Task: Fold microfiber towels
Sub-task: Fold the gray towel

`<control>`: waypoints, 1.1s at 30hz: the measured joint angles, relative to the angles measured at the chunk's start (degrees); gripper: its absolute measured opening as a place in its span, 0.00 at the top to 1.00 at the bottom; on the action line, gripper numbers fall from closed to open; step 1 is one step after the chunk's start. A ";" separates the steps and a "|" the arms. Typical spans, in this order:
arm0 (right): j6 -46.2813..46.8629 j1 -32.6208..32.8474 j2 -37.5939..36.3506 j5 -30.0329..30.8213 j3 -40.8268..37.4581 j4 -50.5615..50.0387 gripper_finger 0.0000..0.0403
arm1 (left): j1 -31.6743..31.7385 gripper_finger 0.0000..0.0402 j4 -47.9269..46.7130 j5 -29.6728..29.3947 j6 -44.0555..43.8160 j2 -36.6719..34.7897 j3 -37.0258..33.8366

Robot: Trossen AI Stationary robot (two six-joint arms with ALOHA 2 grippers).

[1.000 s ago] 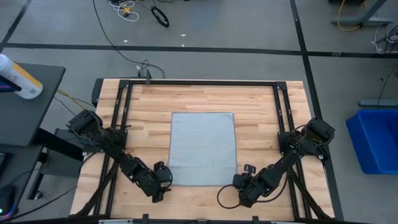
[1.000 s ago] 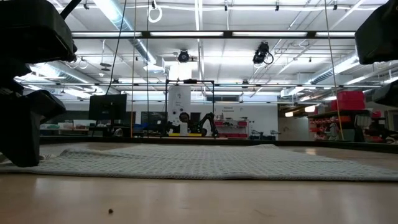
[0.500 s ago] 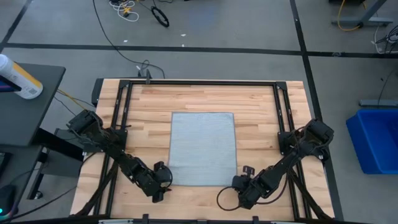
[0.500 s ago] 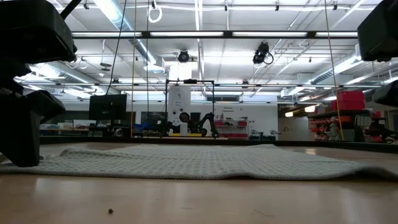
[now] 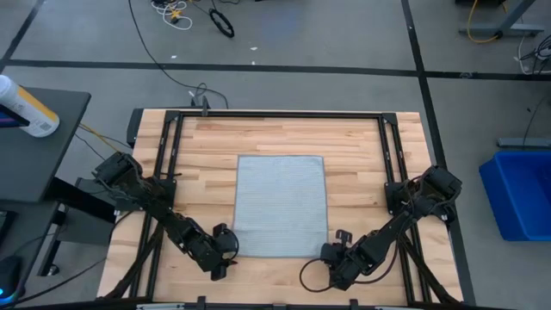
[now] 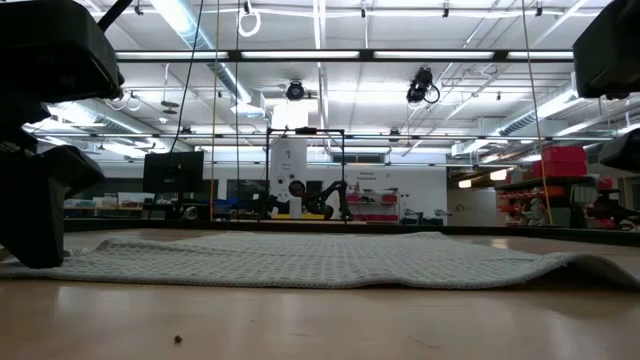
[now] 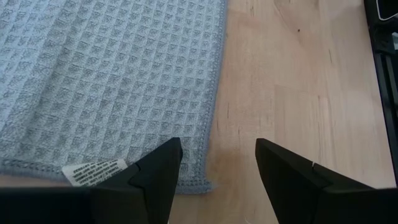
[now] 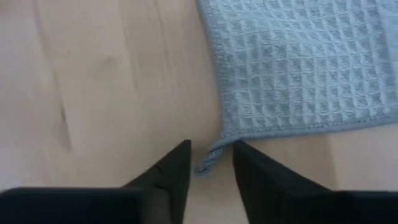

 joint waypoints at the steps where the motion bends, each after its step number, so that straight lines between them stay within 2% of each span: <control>1: 0.44 0.00 0.00 0.06 0.00 -0.34 0.74 | 0.00 0.45 0.00 -0.03 -0.33 0.00 0.00; 5: 1.00 -0.07 0.00 0.48 -0.02 -1.65 0.93 | 0.00 0.45 0.02 -0.05 -0.73 0.00 0.00; 7: 0.99 -0.04 0.00 0.39 -0.03 -1.60 0.98 | 0.00 0.45 0.02 -0.04 -0.71 0.00 0.00; 20: 0.99 0.12 0.00 0.10 -0.04 -1.77 0.99 | -0.17 0.44 1.26 2.46 -1.02 0.01 -0.01; 26: 1.45 0.53 0.00 0.79 -0.07 -1.82 0.94 | -0.17 0.43 -0.50 4.02 -1.44 -0.01 0.54; 29: 1.89 0.89 0.04 1.04 -0.07 -1.90 0.95 | -0.22 0.43 -5.26 5.07 -0.38 -0.03 3.56; 33: 2.28 1.28 0.04 1.45 -0.09 -1.97 0.99 | -0.32 0.43 -17.80 6.69 0.64 0.06 8.78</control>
